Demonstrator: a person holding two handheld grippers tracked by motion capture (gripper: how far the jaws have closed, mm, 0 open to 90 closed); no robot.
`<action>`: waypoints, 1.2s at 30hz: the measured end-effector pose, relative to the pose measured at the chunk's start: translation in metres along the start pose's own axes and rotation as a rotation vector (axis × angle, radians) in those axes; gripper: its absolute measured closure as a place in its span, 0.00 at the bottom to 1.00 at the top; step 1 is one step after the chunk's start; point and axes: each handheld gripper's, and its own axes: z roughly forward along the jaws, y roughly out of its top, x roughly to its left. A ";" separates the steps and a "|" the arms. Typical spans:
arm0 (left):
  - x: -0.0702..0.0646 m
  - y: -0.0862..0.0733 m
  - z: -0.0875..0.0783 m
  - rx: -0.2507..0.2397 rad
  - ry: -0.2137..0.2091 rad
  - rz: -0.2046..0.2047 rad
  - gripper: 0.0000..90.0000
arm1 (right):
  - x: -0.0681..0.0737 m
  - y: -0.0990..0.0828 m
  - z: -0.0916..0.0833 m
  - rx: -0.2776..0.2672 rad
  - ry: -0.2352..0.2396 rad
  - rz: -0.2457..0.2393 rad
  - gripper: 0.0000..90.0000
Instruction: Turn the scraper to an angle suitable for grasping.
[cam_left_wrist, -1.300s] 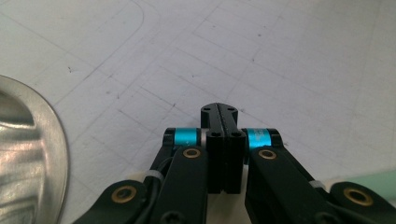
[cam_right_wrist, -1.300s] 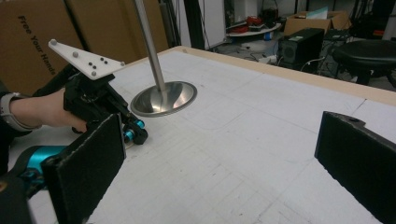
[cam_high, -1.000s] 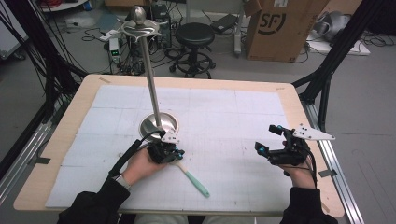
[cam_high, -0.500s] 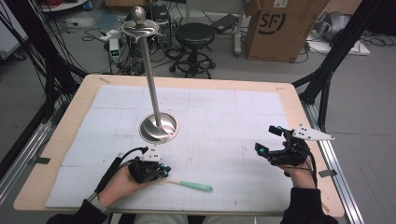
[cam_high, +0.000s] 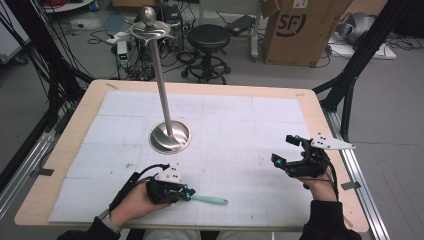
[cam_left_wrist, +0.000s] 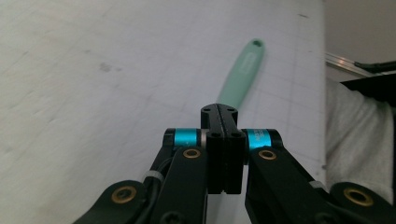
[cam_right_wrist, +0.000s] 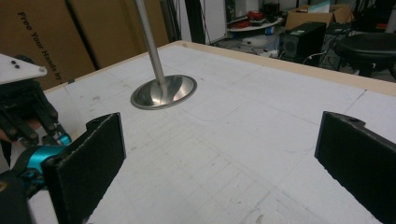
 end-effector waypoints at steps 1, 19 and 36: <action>-0.002 0.001 0.002 0.011 -0.019 0.006 1.00 | 0.000 0.000 -0.001 -0.003 -0.002 -0.001 0.01; 0.008 0.010 0.028 0.040 0.064 0.003 1.00 | 0.005 0.003 0.000 -0.025 -0.024 -0.025 0.01; 0.023 0.017 0.027 0.012 0.175 -0.034 1.00 | 0.007 0.002 -0.001 -0.016 -0.018 -0.022 0.01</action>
